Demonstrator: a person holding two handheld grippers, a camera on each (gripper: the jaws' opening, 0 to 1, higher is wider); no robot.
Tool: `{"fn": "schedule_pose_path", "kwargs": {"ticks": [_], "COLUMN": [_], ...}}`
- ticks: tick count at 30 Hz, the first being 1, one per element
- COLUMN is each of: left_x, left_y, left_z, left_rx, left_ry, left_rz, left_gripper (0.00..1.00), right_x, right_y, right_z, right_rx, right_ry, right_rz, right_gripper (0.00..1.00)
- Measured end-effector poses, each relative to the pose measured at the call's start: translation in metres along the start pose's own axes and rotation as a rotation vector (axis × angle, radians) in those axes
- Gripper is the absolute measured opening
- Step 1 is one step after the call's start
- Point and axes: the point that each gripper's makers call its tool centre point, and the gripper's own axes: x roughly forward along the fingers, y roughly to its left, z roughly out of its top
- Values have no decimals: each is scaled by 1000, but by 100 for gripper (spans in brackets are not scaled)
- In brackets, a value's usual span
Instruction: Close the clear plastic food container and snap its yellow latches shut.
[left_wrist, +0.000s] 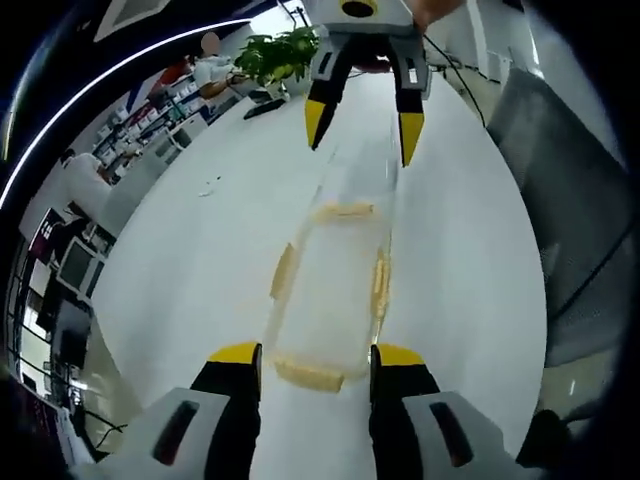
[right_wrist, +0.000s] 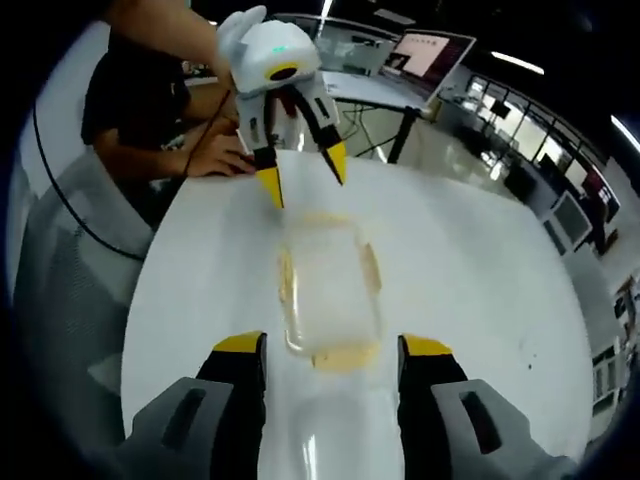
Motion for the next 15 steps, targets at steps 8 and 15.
{"fn": "schedule_pose_path", "kwargs": {"ticks": [8,15], "left_x": [10,17], "left_y": [7,1], "left_z": [-19,-30], "left_rx": [4,10], "left_ry": [33,48], "left_rz": [-75,-176], "left_gripper": [40,42], "right_x": [22,39], "right_y": [-4,-12], "right_z": [-12,-23], "right_rx": [-70,-76], "right_ry": [94,166], "right_rz": [61,119], "right_gripper": [51,51]}}
